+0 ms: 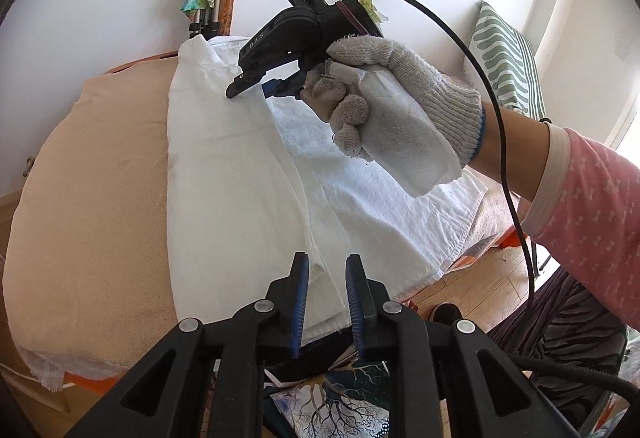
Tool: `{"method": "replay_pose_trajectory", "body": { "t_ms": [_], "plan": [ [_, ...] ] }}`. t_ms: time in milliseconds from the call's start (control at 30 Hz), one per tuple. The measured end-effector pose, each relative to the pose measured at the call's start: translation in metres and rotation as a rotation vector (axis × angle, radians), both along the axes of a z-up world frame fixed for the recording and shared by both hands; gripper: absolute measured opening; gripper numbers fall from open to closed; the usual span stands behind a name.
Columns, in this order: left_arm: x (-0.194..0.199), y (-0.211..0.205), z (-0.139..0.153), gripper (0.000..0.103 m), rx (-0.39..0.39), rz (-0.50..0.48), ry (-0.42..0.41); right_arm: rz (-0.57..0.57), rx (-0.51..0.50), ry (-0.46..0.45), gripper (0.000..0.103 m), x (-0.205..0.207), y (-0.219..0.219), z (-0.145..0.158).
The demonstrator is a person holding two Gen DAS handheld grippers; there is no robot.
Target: Fold small clothes
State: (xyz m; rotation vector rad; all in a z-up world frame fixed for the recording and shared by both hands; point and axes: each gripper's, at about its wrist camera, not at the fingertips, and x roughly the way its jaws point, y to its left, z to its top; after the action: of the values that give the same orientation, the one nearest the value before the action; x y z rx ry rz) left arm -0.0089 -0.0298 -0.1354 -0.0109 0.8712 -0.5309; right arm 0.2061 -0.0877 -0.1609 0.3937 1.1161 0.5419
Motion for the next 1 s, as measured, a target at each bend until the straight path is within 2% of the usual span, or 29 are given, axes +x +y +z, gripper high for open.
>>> {"method": "replay_pose_trajectory", "body": {
  "t_ms": [67,100,167,300,433,500,700,800,900,967,1000],
  "plan": [
    [-0.008,0.009,0.004,0.018,0.004,0.014,-0.021,0.006,-0.056,0.010,0.022,0.002,0.003,-0.005],
    [-0.009,0.012,0.007,0.019,0.009,0.021,-0.035,0.010,-0.087,0.001,0.018,0.000,0.003,-0.005],
    [-0.008,0.021,0.008,0.019,0.020,0.055,-0.053,0.023,-0.130,-0.022,0.017,-0.004,0.005,-0.002],
    [0.009,0.044,0.003,0.019,-0.003,0.136,-0.040,-0.007,-0.204,-0.077,0.017,-0.016,-0.003,0.012],
    [0.030,0.049,-0.008,0.019,-0.019,0.174,-0.008,0.037,-0.177,-0.122,0.017,-0.039,-0.003,0.026],
    [0.037,0.046,-0.016,0.019,-0.001,0.167,0.009,0.066,-0.186,-0.153,0.017,-0.051,0.000,0.030],
    [0.046,0.037,-0.043,0.019,0.061,0.159,0.072,0.107,-0.197,-0.123,0.017,-0.065,0.008,0.015],
    [0.041,0.030,-0.038,0.020,0.124,0.141,0.037,0.120,-0.210,-0.097,0.017,-0.067,0.005,0.006],
    [0.036,0.028,-0.029,0.022,0.087,0.151,0.039,0.111,-0.208,-0.110,0.017,-0.071,-0.003,0.012],
    [0.031,0.023,-0.018,0.023,0.075,0.143,0.009,0.098,-0.183,-0.130,0.019,-0.074,-0.013,0.023],
    [0.030,0.020,-0.010,0.026,0.071,0.135,-0.014,0.088,-0.172,-0.147,0.027,-0.077,-0.020,0.029]
  ]
}}
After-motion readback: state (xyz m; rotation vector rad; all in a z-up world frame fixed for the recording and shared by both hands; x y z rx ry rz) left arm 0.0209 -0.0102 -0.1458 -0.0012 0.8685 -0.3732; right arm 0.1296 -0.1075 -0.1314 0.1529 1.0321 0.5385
